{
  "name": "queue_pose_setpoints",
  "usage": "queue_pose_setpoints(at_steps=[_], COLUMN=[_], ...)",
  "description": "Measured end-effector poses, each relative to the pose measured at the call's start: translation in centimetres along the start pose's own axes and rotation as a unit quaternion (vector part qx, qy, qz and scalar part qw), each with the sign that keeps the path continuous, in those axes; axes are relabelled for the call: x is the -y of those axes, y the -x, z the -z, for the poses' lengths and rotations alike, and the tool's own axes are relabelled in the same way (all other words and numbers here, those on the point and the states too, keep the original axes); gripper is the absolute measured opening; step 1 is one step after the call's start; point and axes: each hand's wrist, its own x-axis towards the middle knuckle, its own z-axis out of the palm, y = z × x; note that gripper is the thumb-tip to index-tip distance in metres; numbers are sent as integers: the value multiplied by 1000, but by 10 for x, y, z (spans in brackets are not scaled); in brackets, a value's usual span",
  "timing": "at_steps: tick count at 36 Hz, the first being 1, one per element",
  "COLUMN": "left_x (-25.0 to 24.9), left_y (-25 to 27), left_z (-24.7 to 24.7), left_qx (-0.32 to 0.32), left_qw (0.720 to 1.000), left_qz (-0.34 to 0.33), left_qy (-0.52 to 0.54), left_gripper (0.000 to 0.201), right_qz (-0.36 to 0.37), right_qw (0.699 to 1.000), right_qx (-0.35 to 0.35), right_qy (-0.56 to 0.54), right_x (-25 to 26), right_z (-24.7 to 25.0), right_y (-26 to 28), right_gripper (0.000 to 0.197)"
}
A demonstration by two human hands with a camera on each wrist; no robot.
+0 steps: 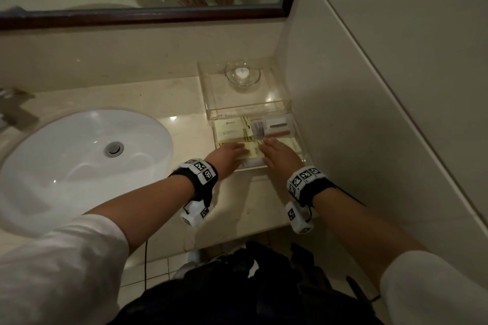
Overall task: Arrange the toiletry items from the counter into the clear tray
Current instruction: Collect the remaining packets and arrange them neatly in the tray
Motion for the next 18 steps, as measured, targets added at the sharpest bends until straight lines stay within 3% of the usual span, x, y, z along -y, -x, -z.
queue_pose_setpoints(at_steps=[7,18], left_x=[3,3], left_y=[2,3], left_z=[1,3], left_qx=[12,31], left_qw=[1000,999], left_qz=[-16,-9], left_qy=[-8,-11], left_gripper=[40,42], right_qz=[-1,-5], right_qw=[998,997], right_qx=[56,60], right_qy=[19,-52], right_x=[-21,-30], right_z=[9,5], right_y=[7,12], right_gripper=[44,43])
